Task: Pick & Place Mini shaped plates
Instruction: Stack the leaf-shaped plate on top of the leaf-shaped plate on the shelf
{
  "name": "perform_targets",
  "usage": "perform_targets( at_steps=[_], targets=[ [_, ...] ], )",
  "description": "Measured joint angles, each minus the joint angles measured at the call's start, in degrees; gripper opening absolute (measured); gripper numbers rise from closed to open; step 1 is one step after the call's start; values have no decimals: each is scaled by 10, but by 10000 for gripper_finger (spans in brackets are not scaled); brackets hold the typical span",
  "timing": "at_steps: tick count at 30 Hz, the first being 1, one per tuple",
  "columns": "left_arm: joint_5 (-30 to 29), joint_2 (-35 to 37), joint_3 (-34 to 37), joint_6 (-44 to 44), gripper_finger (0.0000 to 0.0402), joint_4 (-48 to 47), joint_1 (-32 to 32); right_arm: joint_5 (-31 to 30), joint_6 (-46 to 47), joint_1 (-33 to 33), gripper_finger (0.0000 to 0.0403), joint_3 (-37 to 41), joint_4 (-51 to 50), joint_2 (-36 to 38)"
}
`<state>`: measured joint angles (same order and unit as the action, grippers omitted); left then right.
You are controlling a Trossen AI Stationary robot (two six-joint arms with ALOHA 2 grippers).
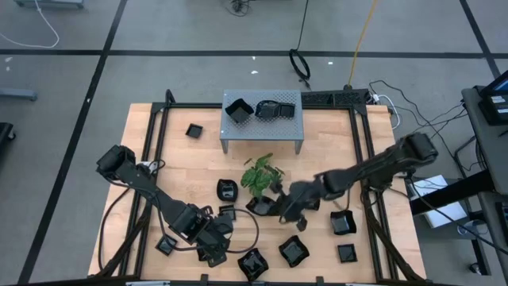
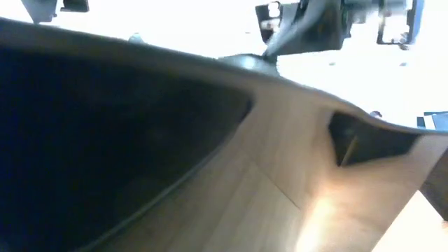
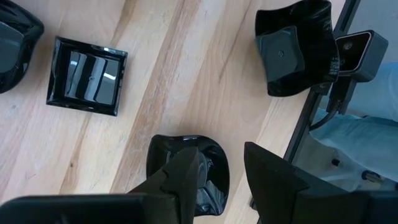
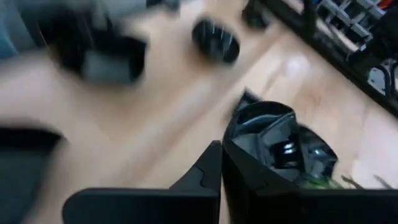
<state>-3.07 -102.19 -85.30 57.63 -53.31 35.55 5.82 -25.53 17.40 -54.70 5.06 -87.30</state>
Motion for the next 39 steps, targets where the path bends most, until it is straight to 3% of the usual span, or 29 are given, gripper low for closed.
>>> perform_targets(
  at_steps=[3, 9, 15, 20, 29, 36, 39],
  targets=[
    [0, 0, 0, 0, 131, 0, -2, 32, 46, -13, 0, 0, 0, 54],
    [0, 0, 0, -8, 131, 0, -13, -76, 12, -26, 0, -1, -29, 140],
    [0, 0, 0, -22, 131, 0, -33, -91, 18, -78, 0, -1, -41, 192],
    [0, 0, 0, -16, 131, 0, -52, -120, -11, -133, 0, -1, -42, 217],
    [-1, 0, 0, 8, 131, 0, -97, -116, -92, -241, 0, 0, -47, 233],
    [-30, 0, 0, 30, 131, -2, -162, -71, -48, -325, 0, 0, -43, 224],
    [-30, 0, 0, 27, 131, -5, -197, -71, -73, -348, 0, 0, -43, 219]
  ],
)
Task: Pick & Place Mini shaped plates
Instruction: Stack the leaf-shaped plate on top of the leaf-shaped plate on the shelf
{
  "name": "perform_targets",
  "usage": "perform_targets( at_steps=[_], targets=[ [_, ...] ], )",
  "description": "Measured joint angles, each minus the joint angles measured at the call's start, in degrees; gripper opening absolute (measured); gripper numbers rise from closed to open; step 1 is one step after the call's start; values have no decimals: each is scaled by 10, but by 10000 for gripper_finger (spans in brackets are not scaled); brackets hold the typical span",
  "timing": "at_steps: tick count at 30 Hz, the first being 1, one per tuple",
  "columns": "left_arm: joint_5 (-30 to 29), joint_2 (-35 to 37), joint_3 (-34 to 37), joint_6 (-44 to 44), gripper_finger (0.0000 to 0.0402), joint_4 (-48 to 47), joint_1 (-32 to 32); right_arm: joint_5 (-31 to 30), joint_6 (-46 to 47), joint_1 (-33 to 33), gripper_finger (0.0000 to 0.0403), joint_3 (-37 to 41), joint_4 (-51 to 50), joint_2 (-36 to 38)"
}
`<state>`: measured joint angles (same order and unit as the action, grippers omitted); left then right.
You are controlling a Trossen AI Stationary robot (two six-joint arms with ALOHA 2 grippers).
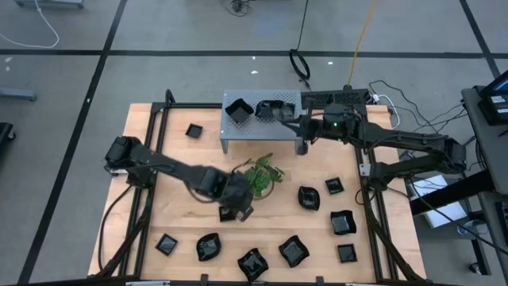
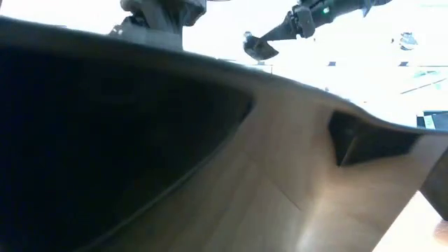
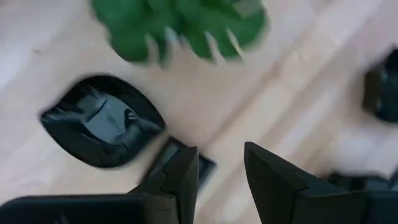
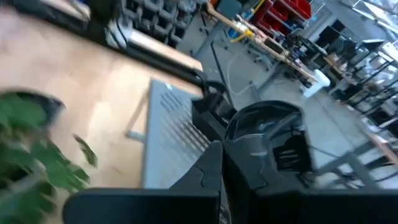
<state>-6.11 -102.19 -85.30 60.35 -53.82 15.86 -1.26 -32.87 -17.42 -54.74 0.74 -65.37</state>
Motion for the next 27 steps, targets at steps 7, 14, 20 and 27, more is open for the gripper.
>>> perform_targets(
  at_steps=[7, 14, 20, 27],
  targets=[
    [-23, 30, 0, -21, 131, 2, -79, 4, -193, -47, 0, 0, 5, -24],
    [-110, 124, 0, -44, 131, 11, -130, 104, -307, -108, 0, 0, 13, -73],
    [-182, 213, 0, -93, 131, 15, -159, 104, -378, -116, 0, 0, 26, -119],
    [-264, 289, 0, -189, 131, 15, -199, 103, -431, -115, 0, -1, 55, -143]
  ],
)
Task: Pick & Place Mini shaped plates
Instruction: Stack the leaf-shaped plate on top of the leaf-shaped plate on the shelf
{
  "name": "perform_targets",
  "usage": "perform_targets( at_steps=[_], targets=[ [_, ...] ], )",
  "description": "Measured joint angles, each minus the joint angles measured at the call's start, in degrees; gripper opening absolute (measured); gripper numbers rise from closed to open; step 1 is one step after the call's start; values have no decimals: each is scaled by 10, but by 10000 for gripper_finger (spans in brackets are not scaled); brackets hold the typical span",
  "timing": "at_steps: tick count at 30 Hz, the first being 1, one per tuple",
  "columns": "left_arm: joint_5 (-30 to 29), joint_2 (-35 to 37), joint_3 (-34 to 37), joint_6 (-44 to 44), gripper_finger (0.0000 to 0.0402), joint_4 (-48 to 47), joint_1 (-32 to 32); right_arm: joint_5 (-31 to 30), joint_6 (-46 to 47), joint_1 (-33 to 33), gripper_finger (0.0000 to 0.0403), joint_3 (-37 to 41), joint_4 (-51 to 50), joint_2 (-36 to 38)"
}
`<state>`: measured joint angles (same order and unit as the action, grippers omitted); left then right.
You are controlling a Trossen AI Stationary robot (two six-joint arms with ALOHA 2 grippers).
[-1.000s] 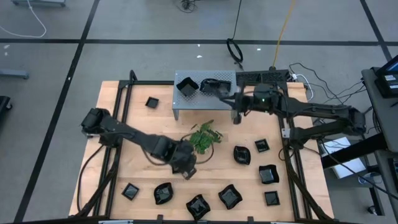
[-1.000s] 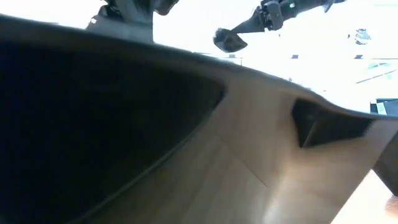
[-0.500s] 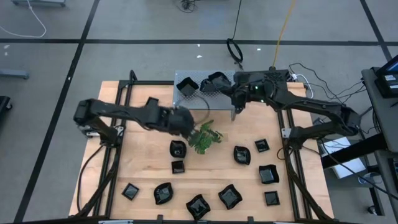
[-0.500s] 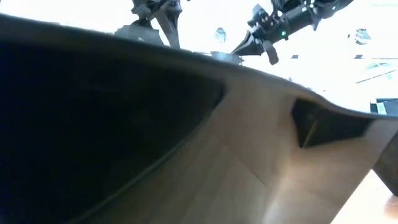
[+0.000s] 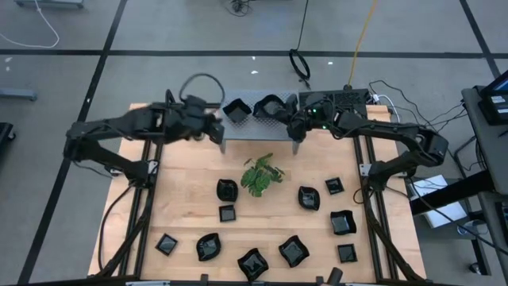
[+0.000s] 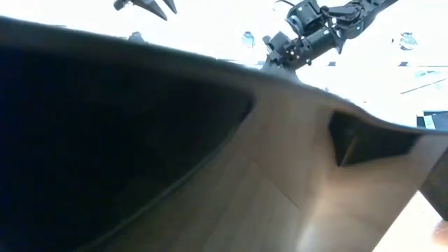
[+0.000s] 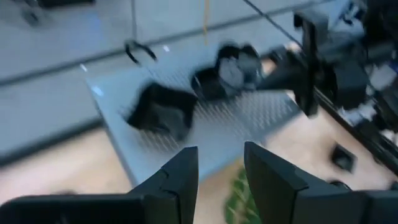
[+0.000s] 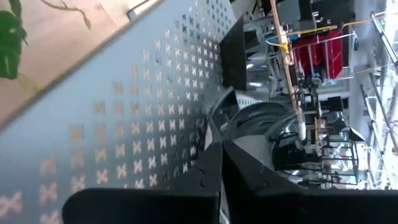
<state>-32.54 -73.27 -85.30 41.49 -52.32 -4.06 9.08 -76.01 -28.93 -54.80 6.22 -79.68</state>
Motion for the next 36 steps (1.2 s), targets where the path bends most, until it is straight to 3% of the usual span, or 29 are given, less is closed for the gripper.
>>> perform_targets(
  at_steps=[4, 14, 36],
  targets=[
    [-26, 22, 0, -49, 131, 1, -27, 1, 6, 0, 0, 0, 26, 0],
    [-26, 21, 0, -108, 131, 1, -74, 2, 3, 1, 0, 0, 39, 0],
    [-20, 20, 0, -95, 131, 1, -81, 15, 3, 5, 0, -1, 74, -26]
  ],
)
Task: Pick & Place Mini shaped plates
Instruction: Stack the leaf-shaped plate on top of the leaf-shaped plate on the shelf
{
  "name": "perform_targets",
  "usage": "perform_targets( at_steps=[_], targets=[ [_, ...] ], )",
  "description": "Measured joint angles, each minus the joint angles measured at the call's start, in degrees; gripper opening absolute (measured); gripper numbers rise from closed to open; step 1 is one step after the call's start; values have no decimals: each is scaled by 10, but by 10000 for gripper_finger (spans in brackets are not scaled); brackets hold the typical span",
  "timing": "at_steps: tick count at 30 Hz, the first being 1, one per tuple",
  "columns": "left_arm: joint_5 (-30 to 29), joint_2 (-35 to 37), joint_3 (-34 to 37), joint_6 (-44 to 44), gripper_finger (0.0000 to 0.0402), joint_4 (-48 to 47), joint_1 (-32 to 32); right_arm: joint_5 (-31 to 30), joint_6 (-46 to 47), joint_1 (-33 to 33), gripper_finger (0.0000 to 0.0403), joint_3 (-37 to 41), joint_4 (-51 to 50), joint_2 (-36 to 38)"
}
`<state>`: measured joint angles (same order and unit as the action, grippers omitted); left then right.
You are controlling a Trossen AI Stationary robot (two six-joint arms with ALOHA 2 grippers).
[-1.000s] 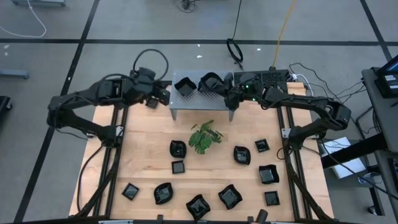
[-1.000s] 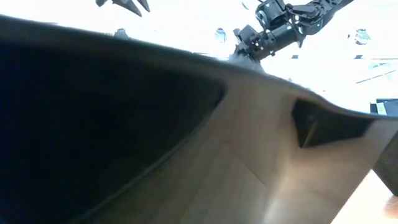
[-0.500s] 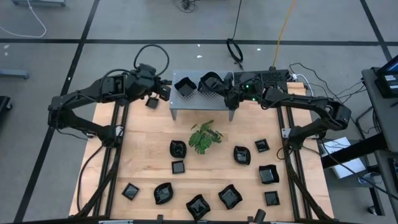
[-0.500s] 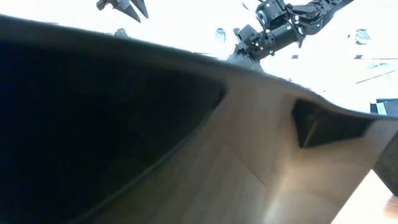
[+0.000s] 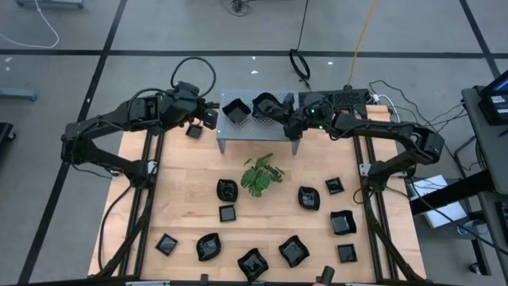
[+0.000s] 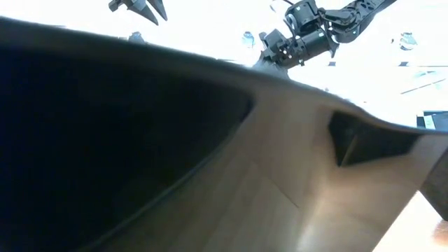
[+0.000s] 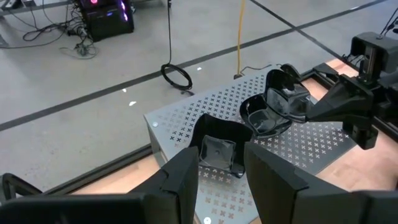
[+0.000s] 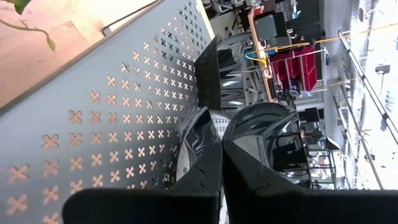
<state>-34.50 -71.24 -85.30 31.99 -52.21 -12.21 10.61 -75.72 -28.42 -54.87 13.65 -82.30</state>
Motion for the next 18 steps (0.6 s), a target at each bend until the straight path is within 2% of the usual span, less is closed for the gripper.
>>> perform_targets(
  at_steps=[7, 18],
  targets=[
    [1, 0, 0, 0, 131, 0, 0, 0, 36, 0, 7, 0, -2, 0],
    [1, 0, 0, -1, 131, 0, 0, -1, 46, 0, 66, 1, -1, 0]
  ],
)
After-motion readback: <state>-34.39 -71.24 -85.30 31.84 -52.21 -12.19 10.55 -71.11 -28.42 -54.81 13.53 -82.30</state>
